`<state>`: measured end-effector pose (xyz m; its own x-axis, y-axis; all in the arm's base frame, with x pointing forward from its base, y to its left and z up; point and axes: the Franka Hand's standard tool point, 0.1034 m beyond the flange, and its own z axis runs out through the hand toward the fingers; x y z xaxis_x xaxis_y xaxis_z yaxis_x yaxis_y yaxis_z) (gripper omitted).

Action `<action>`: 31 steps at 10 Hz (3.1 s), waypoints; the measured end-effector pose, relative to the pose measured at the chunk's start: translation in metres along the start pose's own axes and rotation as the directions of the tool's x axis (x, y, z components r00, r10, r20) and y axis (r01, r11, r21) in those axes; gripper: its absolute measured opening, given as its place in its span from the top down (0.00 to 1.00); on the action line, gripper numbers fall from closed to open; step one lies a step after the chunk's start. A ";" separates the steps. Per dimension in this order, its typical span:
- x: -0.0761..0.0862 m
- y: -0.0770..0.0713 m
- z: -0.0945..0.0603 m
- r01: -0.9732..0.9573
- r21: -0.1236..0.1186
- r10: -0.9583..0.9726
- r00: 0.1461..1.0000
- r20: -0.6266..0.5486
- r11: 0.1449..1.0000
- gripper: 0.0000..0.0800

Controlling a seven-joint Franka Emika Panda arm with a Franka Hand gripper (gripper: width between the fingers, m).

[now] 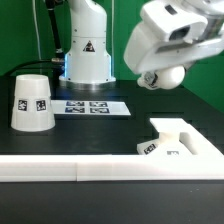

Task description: Assemble lamp

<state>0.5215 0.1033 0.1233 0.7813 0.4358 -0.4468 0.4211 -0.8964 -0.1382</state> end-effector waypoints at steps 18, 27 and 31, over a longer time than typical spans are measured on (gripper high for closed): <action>0.039 0.050 -0.071 -0.109 -0.110 -0.001 0.707 -0.707 0.988 0.28; 0.055 0.051 -0.075 -0.157 -0.151 -0.035 0.569 -0.821 0.976 0.28; 0.056 0.046 -0.071 -0.155 -0.137 -0.023 0.577 -0.816 0.978 0.28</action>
Offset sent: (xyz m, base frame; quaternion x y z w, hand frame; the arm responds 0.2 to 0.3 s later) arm 0.0000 0.0000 0.0000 0.0000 0.1938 0.0000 0.9810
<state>0.6178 0.0925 0.1548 0.8175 0.3374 0.4667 0.3539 -0.9337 0.0551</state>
